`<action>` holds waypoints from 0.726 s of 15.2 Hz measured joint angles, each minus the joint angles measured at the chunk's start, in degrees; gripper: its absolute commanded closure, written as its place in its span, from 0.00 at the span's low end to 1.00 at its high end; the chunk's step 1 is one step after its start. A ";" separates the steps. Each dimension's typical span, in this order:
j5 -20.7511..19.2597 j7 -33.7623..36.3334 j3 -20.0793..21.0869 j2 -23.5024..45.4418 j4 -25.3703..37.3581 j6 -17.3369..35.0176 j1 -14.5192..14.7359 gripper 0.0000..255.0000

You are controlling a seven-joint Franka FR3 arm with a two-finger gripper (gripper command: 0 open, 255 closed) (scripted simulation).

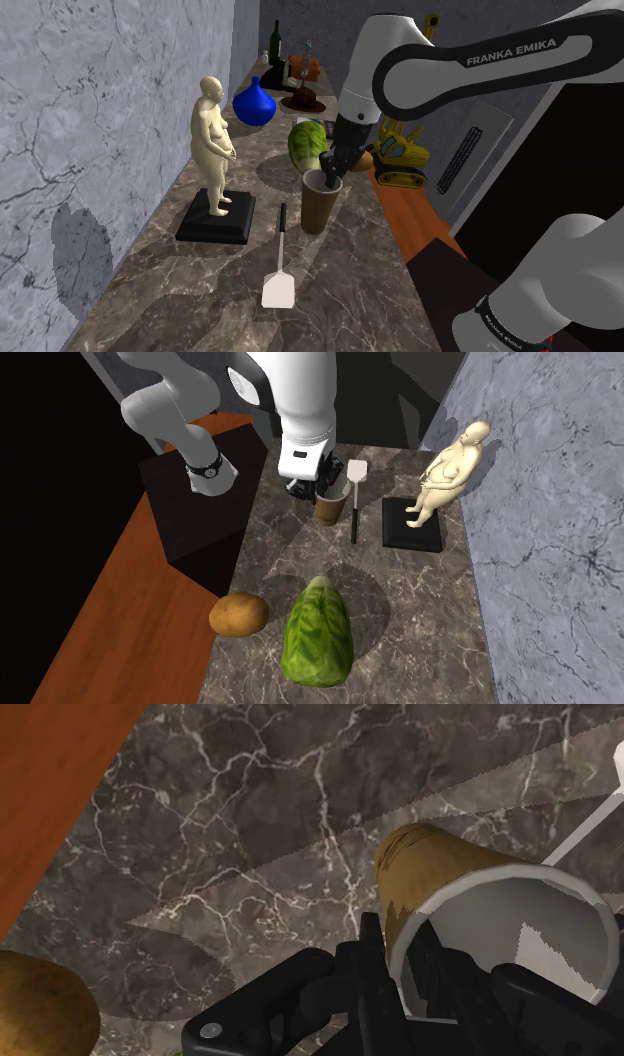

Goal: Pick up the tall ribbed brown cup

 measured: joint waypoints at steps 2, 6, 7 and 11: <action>0.01 -0.02 -0.01 -0.02 -0.02 0.01 0.00 1.00; 0.01 0.04 -0.05 -0.34 0.58 -1.01 0.02 1.00; 0.02 0.04 -0.10 -0.55 0.95 -1.61 0.01 1.00; -0.06 0.13 -0.36 -1.26 3.45 -4.81 -0.06 1.00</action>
